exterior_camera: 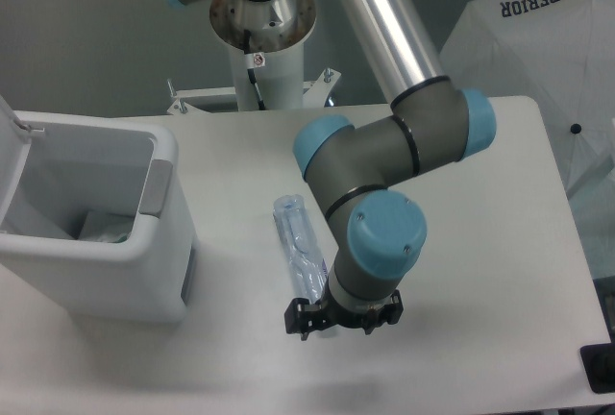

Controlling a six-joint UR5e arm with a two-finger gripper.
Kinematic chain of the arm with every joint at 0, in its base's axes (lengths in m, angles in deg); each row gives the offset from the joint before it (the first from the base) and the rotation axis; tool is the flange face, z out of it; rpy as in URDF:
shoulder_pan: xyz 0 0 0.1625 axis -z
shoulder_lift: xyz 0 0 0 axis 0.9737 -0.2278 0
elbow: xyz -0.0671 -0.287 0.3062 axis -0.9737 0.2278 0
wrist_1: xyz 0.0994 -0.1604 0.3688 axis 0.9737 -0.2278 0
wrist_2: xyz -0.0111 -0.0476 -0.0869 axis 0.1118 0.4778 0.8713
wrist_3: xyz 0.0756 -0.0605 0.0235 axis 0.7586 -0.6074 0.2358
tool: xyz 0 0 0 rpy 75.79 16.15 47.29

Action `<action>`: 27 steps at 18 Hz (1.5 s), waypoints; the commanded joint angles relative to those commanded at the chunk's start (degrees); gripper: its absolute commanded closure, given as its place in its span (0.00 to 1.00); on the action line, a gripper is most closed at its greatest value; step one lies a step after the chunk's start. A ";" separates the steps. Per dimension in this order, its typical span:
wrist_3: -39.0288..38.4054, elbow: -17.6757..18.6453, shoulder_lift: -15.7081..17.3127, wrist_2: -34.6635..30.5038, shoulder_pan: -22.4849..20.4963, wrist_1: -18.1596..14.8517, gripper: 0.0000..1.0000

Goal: Place the trash in the trash can
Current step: 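Reposition the gripper above the bottle's middle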

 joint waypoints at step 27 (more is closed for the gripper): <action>-4.22 2.90 -4.05 -8.27 2.99 -1.41 0.30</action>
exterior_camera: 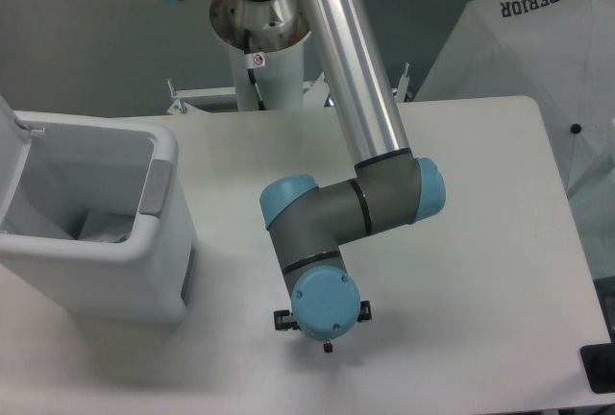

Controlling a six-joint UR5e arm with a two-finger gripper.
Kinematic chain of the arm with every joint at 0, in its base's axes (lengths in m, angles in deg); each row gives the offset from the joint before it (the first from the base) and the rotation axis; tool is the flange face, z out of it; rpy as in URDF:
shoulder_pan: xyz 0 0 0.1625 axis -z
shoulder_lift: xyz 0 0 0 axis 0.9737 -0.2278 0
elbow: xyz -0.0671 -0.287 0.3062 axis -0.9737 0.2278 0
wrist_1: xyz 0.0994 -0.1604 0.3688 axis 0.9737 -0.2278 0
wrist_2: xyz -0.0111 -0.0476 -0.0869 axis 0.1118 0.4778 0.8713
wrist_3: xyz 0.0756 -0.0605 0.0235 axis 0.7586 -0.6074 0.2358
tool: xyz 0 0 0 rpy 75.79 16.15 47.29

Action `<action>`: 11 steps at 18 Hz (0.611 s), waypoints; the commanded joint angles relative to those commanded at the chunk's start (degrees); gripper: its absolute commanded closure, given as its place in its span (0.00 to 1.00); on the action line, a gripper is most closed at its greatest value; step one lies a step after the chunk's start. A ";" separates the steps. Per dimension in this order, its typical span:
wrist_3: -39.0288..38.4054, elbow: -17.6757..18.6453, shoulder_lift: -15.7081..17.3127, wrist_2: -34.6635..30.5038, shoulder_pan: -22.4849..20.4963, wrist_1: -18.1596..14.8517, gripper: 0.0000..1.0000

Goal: Place the trash in the trash can
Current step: 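Reposition the gripper above the bottle's middle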

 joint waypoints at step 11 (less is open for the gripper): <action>-0.88 -0.09 -0.09 0.00 0.17 0.18 0.68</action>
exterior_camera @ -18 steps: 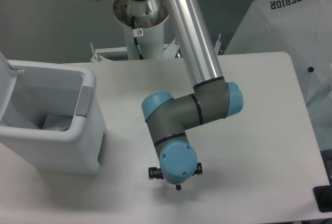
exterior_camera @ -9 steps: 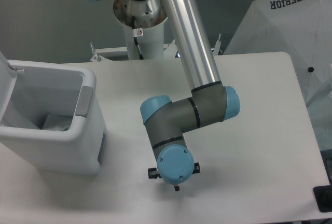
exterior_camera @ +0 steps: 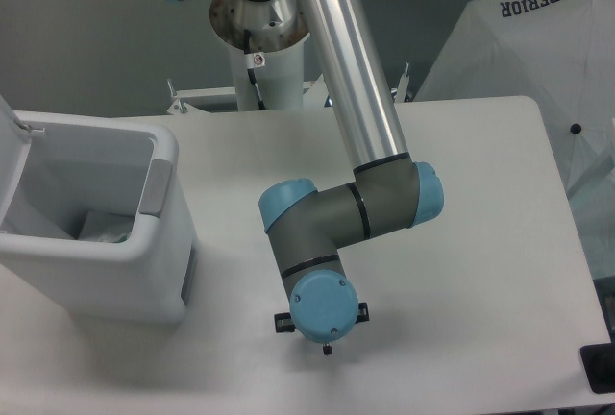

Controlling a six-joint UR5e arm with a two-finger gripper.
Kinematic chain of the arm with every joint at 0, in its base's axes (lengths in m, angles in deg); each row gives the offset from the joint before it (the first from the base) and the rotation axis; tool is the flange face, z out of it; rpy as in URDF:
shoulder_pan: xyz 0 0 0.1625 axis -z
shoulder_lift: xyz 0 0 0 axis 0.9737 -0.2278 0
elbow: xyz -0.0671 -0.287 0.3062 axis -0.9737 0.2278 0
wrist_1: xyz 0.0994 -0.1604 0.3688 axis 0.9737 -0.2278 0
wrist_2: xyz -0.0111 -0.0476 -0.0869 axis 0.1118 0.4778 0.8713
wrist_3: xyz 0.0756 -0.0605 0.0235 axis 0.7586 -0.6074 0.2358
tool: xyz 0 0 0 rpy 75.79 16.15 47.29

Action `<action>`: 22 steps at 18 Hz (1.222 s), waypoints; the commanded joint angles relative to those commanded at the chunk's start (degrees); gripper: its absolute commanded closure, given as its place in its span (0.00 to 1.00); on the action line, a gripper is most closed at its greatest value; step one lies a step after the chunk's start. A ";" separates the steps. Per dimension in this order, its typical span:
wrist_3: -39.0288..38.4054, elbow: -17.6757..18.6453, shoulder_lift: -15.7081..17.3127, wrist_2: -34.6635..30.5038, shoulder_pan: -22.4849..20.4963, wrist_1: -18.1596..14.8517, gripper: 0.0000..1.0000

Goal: Place the trash in the trash can
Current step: 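Reposition the gripper above the bottle's middle, then lower the gripper and close it around the bottle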

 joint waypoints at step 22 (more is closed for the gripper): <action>0.97 -2.11 7.73 6.93 -1.22 2.98 0.94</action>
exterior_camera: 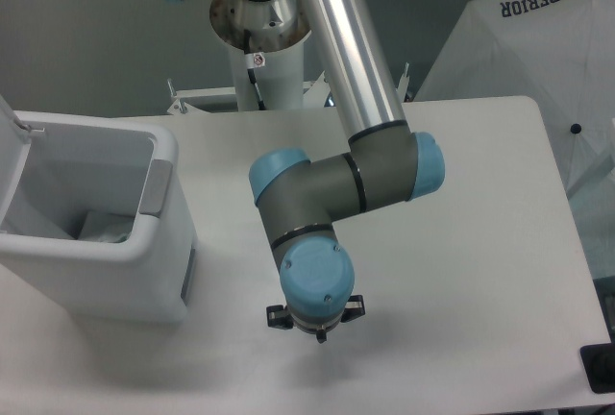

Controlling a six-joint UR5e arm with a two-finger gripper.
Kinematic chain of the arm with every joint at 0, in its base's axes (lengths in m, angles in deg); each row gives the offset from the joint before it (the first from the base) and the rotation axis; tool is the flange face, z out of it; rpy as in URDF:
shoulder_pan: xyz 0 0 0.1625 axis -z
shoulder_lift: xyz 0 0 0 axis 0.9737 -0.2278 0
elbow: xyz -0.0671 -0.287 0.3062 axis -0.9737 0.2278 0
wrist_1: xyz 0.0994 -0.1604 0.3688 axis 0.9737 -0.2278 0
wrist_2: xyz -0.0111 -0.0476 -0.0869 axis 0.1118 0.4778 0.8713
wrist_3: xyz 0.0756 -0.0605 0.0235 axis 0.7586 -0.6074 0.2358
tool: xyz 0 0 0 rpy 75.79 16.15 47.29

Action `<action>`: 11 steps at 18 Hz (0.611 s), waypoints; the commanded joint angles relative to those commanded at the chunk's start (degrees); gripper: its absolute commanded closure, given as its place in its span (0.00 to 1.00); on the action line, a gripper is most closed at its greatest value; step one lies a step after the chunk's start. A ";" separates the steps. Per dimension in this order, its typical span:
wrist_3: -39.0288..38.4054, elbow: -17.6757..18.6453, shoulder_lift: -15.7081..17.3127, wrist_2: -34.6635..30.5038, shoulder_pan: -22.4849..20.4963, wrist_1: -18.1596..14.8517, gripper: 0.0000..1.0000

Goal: Place the trash in the trash can
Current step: 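Lower the gripper and close it around the bottle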

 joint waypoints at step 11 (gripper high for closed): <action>1.05 -0.44 10.11 28.81 -6.77 14.06 0.94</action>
